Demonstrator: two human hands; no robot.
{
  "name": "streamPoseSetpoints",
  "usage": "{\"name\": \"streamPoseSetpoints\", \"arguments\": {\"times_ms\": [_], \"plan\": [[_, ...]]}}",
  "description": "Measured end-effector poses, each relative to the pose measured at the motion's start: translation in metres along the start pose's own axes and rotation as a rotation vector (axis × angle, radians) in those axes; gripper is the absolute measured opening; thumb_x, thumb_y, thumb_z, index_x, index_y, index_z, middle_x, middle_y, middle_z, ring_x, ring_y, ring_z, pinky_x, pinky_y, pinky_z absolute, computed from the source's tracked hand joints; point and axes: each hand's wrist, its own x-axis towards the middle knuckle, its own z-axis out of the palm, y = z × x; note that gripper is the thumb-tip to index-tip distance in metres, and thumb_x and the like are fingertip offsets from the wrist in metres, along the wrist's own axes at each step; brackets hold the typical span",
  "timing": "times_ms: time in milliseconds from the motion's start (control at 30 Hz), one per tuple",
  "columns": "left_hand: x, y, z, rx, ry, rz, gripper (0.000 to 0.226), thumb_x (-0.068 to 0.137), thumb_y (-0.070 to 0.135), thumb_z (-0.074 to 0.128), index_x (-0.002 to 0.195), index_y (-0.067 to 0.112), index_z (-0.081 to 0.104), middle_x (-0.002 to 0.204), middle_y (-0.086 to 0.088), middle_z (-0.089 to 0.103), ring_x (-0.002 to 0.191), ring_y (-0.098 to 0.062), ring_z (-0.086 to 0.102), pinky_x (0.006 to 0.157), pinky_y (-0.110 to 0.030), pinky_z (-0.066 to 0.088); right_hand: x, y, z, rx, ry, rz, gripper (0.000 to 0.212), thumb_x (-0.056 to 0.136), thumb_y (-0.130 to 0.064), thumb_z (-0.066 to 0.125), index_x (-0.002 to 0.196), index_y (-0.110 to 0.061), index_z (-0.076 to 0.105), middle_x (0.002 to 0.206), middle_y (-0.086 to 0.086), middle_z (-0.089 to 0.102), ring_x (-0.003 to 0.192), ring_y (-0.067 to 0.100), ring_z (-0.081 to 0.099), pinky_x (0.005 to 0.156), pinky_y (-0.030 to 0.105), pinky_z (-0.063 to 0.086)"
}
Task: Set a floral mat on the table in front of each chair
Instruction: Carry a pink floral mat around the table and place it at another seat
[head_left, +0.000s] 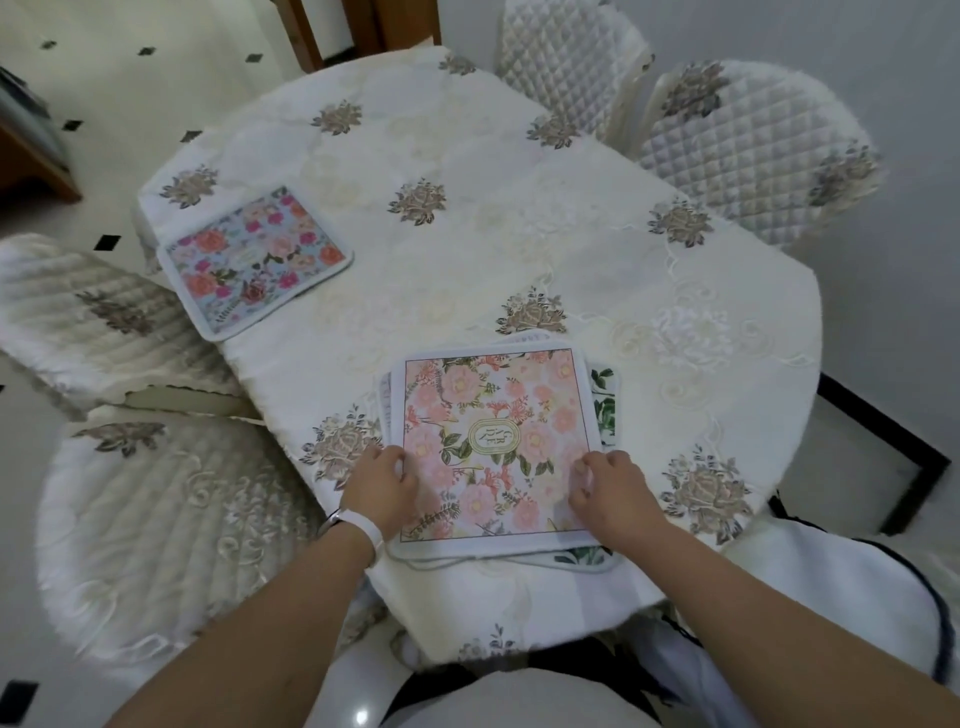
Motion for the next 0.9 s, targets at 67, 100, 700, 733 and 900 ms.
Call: {"name": "streamPoseSetpoints", "arguments": {"times_ms": [67,100,700,733,900], "plan": [[-0.002,0.003,0.002,0.031,0.023,-0.004,0.026,0.092,0.023,0.051,0.116,0.015,0.059,0.114,-0.010,0.051,0.094,-0.028,0.055,0.076,-0.031,0.040,0.000,0.004,0.003,0.043,-0.007,0.014,0.040,0.089,-0.022,0.055,0.127,-0.008,0.050,0.119,0.018,0.049,0.105,0.037,0.051,0.089,0.038,0.041],[-0.002,0.003,0.005,0.041,0.036,-0.005,0.029,0.090,0.021,0.052,0.118,0.015,0.058,0.116,-0.011,0.050,0.093,-0.028,0.054,0.076,-0.031,0.041,-0.001,0.005,0.003,0.086,-0.003,0.023,0.044,0.090,-0.021,0.055,0.132,-0.011,0.047,0.123,0.017,0.048,0.109,0.035,0.051,0.090,0.038,0.042],[-0.052,0.023,0.044,-0.563,0.060,-0.241,0.038,0.089,0.006,0.055,0.127,0.011,0.048,0.099,-0.006,0.065,0.074,-0.014,0.060,0.054,-0.024,0.043,-0.046,0.009,0.028,1.213,0.271,0.573,0.017,0.087,-0.003,0.061,0.093,-0.018,0.055,0.094,0.010,0.064,0.077,0.025,0.063,0.071,0.043,0.059],[-0.056,0.027,0.049,-0.593,0.047,-0.252,0.033,0.089,0.006,0.057,0.121,0.012,0.051,0.097,-0.006,0.065,0.075,-0.013,0.060,0.055,-0.023,0.043,-0.047,0.009,0.032,1.227,0.262,0.576,0.017,0.088,-0.002,0.061,0.094,-0.017,0.055,0.094,0.010,0.064,0.080,0.027,0.064,0.071,0.043,0.060],[-0.071,0.042,0.080,-0.815,-0.072,-0.336,0.028,0.086,0.008,0.067,0.104,0.018,0.048,0.101,-0.008,0.065,0.093,-0.029,0.065,0.078,-0.048,0.058,-0.057,0.009,0.048,1.169,0.205,0.546,0.022,0.088,-0.004,0.060,0.103,-0.019,0.056,0.098,0.004,0.065,0.091,0.024,0.064,0.081,0.045,0.057]]}}
